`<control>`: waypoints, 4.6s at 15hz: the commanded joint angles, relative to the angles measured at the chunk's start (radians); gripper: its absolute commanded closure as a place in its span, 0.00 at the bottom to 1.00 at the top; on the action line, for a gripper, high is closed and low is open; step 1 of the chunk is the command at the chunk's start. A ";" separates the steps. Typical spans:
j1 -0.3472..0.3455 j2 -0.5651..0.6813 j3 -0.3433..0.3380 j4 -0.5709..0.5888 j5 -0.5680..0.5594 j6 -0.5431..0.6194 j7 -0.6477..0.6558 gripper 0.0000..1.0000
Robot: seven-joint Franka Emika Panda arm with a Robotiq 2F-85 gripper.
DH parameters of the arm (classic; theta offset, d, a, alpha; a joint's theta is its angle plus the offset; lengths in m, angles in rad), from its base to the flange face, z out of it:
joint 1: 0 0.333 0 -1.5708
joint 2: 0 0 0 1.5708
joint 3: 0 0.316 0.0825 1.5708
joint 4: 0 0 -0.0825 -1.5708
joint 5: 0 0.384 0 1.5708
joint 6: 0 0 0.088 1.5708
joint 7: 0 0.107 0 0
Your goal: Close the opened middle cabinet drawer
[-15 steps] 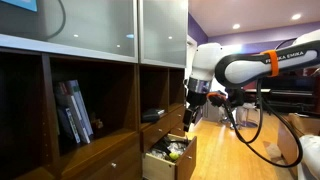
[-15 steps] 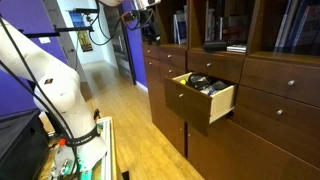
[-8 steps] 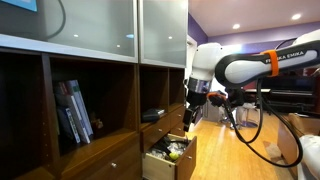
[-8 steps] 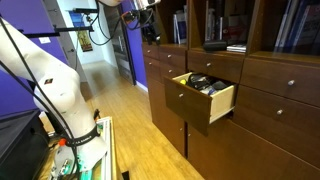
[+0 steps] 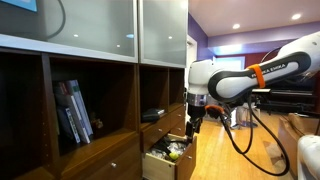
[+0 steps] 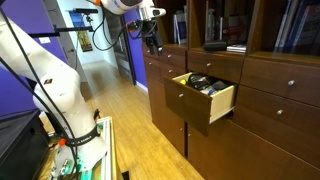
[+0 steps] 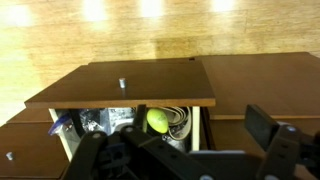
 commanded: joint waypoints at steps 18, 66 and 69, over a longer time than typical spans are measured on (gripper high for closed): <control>-0.097 0.293 -0.174 -0.201 -0.118 0.402 0.025 0.00; -0.129 0.728 -0.062 0.150 0.747 1.022 -0.983 0.00; -0.193 0.774 0.021 0.209 0.868 1.052 -1.106 0.00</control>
